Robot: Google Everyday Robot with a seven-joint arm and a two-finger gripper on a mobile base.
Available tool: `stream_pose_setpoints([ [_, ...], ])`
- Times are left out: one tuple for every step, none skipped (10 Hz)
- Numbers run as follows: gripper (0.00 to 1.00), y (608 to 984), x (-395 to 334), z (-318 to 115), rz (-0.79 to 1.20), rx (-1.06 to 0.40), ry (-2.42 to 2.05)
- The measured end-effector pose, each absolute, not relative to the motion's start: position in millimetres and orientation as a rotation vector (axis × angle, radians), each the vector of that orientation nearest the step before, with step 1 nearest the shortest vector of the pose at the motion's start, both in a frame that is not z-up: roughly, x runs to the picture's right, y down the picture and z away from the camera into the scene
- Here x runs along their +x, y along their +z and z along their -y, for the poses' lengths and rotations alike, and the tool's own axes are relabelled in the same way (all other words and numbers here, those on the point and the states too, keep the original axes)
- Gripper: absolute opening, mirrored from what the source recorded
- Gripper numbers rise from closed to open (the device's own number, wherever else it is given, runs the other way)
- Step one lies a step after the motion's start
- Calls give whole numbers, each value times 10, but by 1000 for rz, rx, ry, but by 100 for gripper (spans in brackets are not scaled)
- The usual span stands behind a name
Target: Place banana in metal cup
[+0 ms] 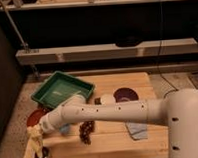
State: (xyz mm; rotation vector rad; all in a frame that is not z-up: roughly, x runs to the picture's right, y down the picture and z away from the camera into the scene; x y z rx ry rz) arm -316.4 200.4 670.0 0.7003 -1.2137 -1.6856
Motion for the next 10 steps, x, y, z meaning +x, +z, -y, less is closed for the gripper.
stream_pose_setpoints([
  [48,6697,-3180,-2020,1217,702,-1687],
  [59,6698,-3188,-2038,1218,703,-1691],
  [71,6700,-3186,-2058,1217,703,-1696],
  [78,6696,-3184,-2062,1215,704,-1703],
  [80,6699,-3180,-2079,1216,703,-1714],
  [80,6698,-3179,-2100,1217,703,-1727],
  [80,6702,-3156,-2108,1214,701,-1734],
  [80,6712,-3122,-2100,1208,698,-1734],
  [80,6741,-3050,-2065,1212,683,-1701],
  [80,6749,-3027,-2050,1210,682,-1695],
])
